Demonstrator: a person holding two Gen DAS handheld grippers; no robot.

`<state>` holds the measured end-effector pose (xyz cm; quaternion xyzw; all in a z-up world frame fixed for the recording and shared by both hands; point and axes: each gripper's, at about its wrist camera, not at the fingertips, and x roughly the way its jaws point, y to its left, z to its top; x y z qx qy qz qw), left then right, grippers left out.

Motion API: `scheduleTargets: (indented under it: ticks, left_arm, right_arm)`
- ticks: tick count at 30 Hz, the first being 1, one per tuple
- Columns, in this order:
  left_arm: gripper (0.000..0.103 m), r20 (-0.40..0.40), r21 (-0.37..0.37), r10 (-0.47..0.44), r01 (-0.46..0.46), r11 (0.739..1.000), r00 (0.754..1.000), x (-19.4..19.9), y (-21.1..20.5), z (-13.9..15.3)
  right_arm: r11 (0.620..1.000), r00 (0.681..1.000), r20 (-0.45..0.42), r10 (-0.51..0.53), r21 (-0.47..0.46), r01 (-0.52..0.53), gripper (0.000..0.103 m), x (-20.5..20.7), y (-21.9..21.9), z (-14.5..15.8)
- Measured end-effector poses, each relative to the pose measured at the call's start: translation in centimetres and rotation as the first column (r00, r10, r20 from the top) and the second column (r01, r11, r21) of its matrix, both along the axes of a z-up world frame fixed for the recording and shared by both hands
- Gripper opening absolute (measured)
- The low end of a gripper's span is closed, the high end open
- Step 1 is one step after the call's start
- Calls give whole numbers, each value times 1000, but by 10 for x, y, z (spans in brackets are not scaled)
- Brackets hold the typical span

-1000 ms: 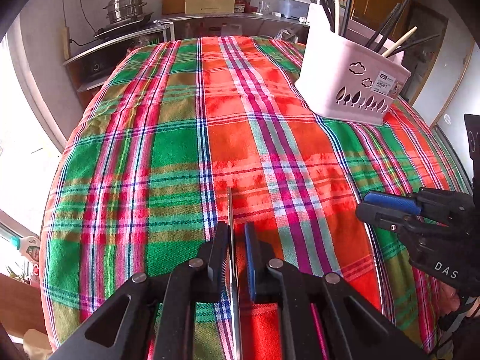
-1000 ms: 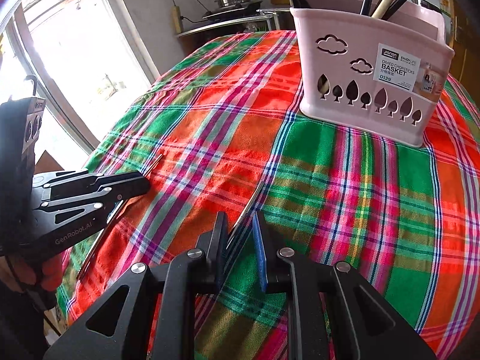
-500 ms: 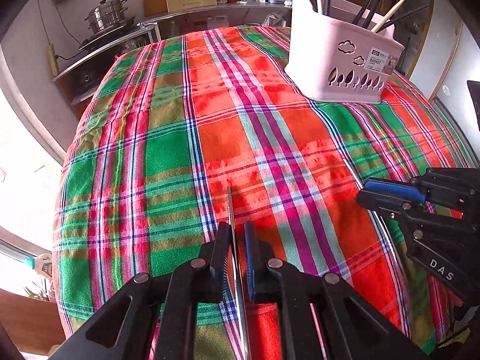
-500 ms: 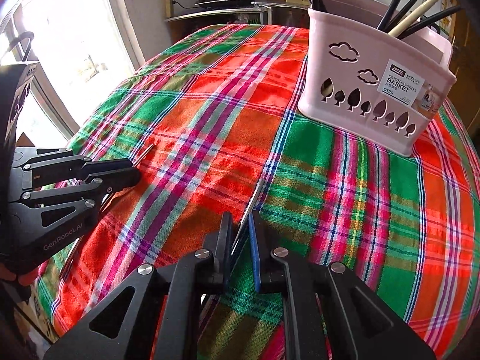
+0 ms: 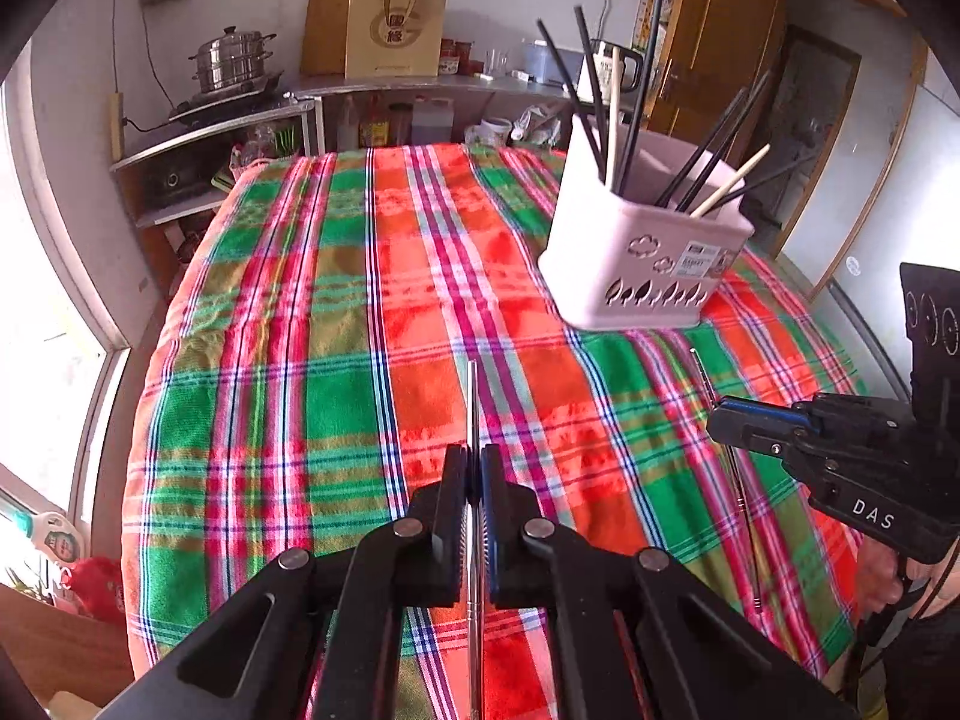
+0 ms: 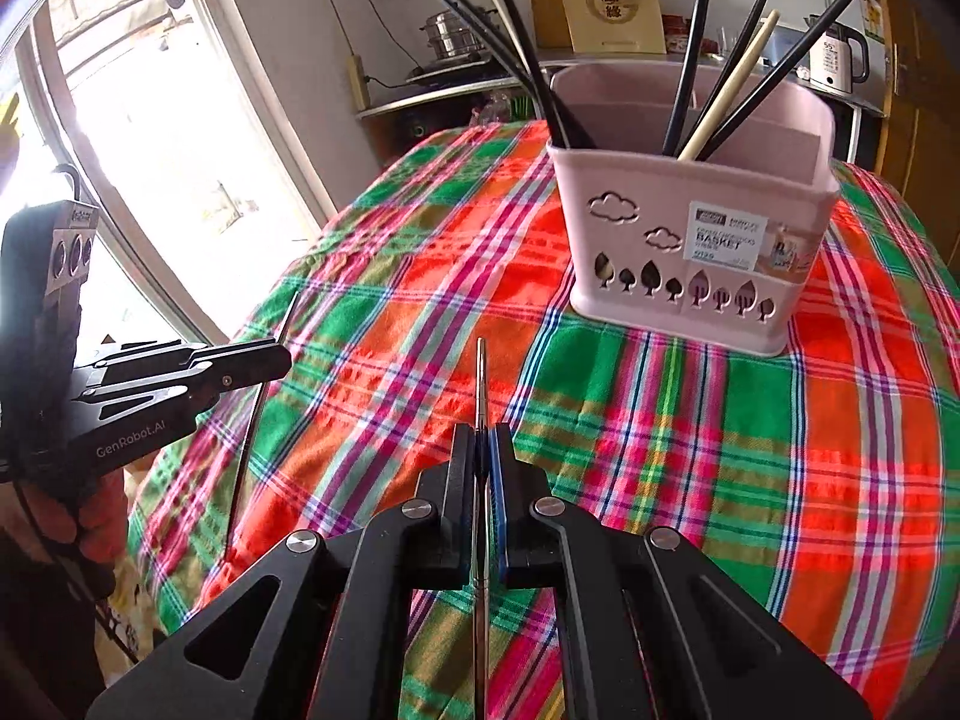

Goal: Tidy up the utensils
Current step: 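Lift the metal chopsticks with both tools and carry them over the pink basket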

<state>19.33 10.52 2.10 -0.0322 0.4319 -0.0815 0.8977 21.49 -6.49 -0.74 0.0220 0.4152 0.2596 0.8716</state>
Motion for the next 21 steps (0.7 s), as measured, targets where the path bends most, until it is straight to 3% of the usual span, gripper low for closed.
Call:
scheduleTargets:
  ticks: [10, 21]
  left_arm:
    - [4, 135, -57, -5, 13, 998, 991, -17, -4, 55]
    - [4, 163, -98, -22, 39, 994, 986, -23, -20, 63]
  right_arm:
    - [996, 991, 125, -36, 84, 26, 5, -13, -38, 55]
    - [991, 982, 176, -73, 122, 52, 5, -23, -63, 68]
